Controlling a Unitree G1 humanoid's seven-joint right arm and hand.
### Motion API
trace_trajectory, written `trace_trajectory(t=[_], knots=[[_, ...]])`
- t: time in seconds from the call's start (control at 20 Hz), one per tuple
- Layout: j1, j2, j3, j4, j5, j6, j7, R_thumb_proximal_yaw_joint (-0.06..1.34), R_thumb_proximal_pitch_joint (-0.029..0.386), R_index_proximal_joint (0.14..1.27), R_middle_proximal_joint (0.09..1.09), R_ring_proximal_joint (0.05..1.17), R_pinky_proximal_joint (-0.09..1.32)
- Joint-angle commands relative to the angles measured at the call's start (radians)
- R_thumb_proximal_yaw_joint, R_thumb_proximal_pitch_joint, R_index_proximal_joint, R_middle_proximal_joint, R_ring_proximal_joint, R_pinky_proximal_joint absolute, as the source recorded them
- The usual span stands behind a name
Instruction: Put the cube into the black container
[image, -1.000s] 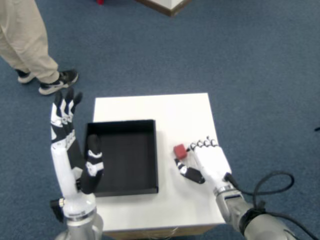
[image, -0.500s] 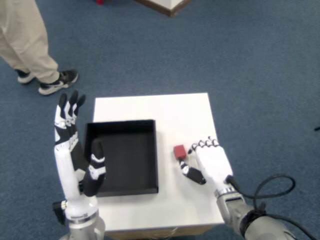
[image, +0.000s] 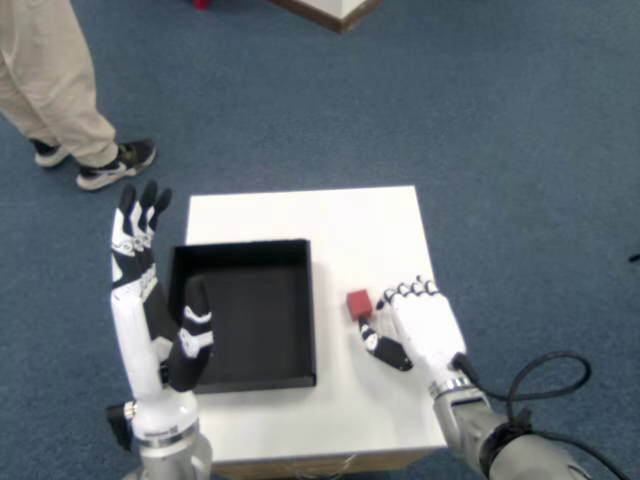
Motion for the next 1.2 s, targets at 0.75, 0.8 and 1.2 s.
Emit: trace_trajectory(t=[0.75, 0.8, 1.2], knots=[[-0.054, -0.002, 0.015, -0.014, -0.010, 0.050, -0.004, 0.26, 0.112, 0.54, 0.40, 0.36, 0.23], [-0.054, -0.001, 0.015, -0.019, -0.011, 0.053, -0.005, 0.25, 0.108, 0.54, 0.40, 0.36, 0.23], [-0.068, 0.002, 0.014, -0.038, -0.021, 0.071, -0.020, 0.23, 0.091, 0.52, 0.38, 0.35, 0.22]])
